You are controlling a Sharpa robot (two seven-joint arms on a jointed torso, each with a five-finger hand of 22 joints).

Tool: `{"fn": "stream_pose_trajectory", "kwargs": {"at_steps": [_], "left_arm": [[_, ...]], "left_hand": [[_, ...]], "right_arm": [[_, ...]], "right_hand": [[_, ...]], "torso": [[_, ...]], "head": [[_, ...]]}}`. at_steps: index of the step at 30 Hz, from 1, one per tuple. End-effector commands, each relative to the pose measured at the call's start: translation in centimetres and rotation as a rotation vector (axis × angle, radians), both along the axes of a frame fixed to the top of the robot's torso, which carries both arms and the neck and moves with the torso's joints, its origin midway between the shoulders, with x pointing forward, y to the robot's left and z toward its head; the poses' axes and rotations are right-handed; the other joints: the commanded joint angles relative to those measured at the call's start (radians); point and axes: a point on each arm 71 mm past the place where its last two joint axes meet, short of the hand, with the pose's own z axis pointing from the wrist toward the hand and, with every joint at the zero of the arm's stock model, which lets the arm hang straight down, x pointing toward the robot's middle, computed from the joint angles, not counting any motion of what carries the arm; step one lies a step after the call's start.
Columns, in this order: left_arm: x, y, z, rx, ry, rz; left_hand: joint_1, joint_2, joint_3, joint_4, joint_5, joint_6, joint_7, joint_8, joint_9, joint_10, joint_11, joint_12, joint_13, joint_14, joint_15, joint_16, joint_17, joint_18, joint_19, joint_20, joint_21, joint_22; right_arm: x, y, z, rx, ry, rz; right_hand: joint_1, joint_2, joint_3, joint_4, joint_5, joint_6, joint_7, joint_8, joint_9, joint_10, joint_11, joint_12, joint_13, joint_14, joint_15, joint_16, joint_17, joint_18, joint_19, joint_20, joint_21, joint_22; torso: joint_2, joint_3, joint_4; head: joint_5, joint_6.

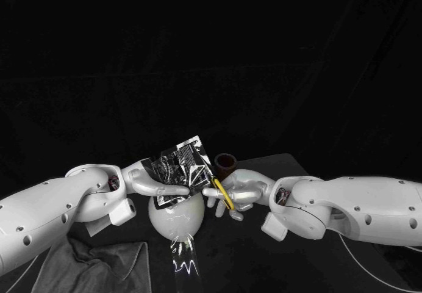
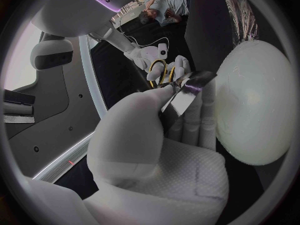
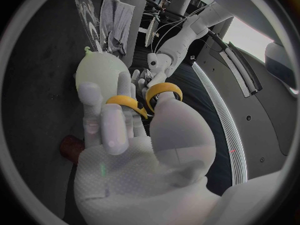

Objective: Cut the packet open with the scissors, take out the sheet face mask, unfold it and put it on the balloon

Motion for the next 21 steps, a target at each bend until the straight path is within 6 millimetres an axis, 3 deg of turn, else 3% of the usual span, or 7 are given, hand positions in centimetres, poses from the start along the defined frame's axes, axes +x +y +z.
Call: {"fn": "stream_pose_trajectory", "kwargs": {"at_steps": [1,6,12,17,21], "left_arm": [[-0.13,-0.24,0.12,-0.012,0.005,-0.01],[-0.12,-0.22,0.12,-0.012,0.006,-0.009],[-0.17,-0.26,0.11,-0.009,0.007,-0.012],[-0.25,-0.32,0.07,-0.003,0.008,-0.017],[-0.31,-0.38,0.06,0.001,0.007,-0.021]], "left_hand": [[-0.001,0.008,-0.004,-0.001,0.003,0.004,-0.001,0.007,0.109,0.005,-0.004,-0.003,0.002,0.0,-0.009,0.005,0.001,0.01,-0.009,0.0,0.007,0.001],[-0.001,0.008,-0.004,-0.001,0.003,0.004,-0.001,0.007,0.109,0.005,-0.004,-0.003,0.002,0.0,-0.009,0.005,0.001,0.01,-0.009,0.0,0.007,0.001],[-0.002,0.009,-0.006,-0.001,0.003,0.004,-0.001,0.007,0.111,0.005,-0.004,-0.003,0.002,0.0,-0.009,0.009,0.004,0.01,-0.011,0.0,0.009,0.003],[-0.002,0.009,-0.006,-0.001,0.003,0.004,-0.001,0.007,0.111,0.005,-0.004,-0.003,0.002,0.0,-0.009,0.009,0.004,0.01,-0.011,0.0,0.009,0.003],[-0.002,0.009,-0.006,-0.001,0.003,0.004,-0.001,0.007,0.111,0.005,-0.004,-0.003,0.002,0.0,-0.009,0.009,0.004,0.01,-0.011,0.0,0.009,0.003]], "right_arm": [[0.06,-0.01,0.33,0.019,-0.031,-0.007],[0.08,-0.08,0.35,0.017,-0.035,-0.011],[0.11,-0.06,0.37,0.016,-0.039,-0.014],[0.19,0.0,0.45,0.021,-0.051,-0.021],[0.33,-0.08,0.56,0.029,-0.067,-0.038]], "right_hand": [[0.016,0.027,-0.019,0.001,-0.004,0.021,-0.01,0.015,0.014,0.03,-0.011,0.016,0.019,0.014,-0.006,0.015,0.019,-0.012,0.017,-0.007,0.026,0.017],[0.03,0.038,-0.05,0.001,-0.004,0.016,-0.011,0.017,0.026,0.025,-0.013,0.016,0.037,0.011,-0.009,0.006,0.004,-0.013,0.017,-0.012,0.029,0.021],[0.045,0.036,-0.105,0.0,-0.004,-0.029,0.008,-0.006,0.03,-0.031,0.006,-0.016,0.045,-0.007,0.005,-0.021,-0.039,-0.012,-0.002,-0.005,0.008,0.012],[0.053,0.032,-0.144,0.001,-0.004,-0.09,0.039,-0.041,0.021,-0.108,0.036,-0.064,0.033,-0.018,0.03,-0.027,-0.053,-0.012,-0.02,0.013,-0.01,0.004],[0.043,-0.018,-0.127,0.004,-0.003,-0.168,0.079,-0.084,-0.001,-0.222,0.076,-0.108,-0.003,-0.029,0.062,-0.03,-0.063,-0.014,-0.034,0.035,-0.023,0.0]], "torso": [[0.0,-0.0002,0.0001],[0.0,-0.0001,0.0008],[0.0,-0.0004,0.0002],[0.0,0.0003,0.0005],[0.0,0.0,0.0003]], "head": [[0.0,-0.001],[-0.001,0.001],[0.0,0.003],[0.0,0.004],[-0.001,0.008]]}}
